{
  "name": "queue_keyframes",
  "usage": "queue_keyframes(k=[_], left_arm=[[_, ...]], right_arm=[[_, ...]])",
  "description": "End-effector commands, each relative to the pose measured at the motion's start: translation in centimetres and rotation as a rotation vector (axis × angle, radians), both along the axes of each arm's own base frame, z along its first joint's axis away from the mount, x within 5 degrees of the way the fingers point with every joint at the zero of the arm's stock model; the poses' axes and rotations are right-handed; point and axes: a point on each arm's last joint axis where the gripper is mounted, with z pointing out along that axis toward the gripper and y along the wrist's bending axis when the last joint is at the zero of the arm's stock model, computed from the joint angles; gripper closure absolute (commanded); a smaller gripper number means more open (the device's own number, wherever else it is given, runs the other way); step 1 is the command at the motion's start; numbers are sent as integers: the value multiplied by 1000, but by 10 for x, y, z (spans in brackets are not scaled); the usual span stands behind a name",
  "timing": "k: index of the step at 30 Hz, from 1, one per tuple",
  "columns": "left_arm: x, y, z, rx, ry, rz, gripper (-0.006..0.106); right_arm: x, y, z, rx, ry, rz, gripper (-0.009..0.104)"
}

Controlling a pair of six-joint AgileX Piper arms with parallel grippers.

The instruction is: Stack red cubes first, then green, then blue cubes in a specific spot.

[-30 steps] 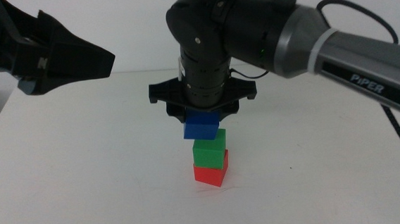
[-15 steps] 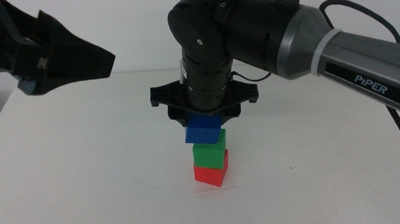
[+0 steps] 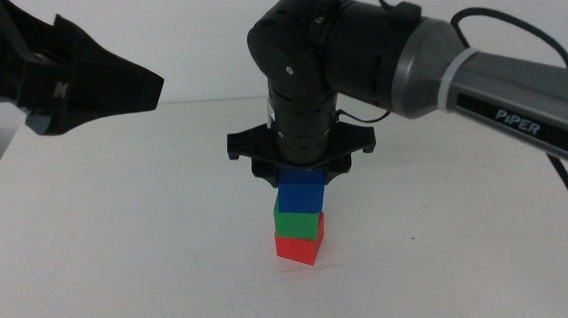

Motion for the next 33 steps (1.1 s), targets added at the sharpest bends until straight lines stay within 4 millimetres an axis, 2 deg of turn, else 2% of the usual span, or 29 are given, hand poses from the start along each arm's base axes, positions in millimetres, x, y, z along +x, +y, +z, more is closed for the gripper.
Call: queue_keyframes(k=[1,4,6,12,16,23,28,33], left_arm=[[-4,-1,16,-61,-74,12,9],[-4,-1,16,-61,-73,11,9],[-4,-1,16,-61,-73,11,9],[-4,-1,16,-61,-73,11,9],[-4,-1,16,-61,-73,11,9],[-4,-1,16,-61,-73,11,9],[-4,-1,16,-61,-74,12,9],[-4,-1,16,-61,-73,11,9]], right_arm=[[-4,-11,23,-9,-15,-20,77],[-3,-11,22,-11,-19,-19,63],[-1,-12,23,-22,-33,-20,39],[1,-12,24,1,-56,-6,18],[3,-10,33,22,-80,14,14],[-3,-20,82,58,-172,57,14],[-4,-47,115,90,-244,29,14],[-16,-96,160,83,-354,28,14]])
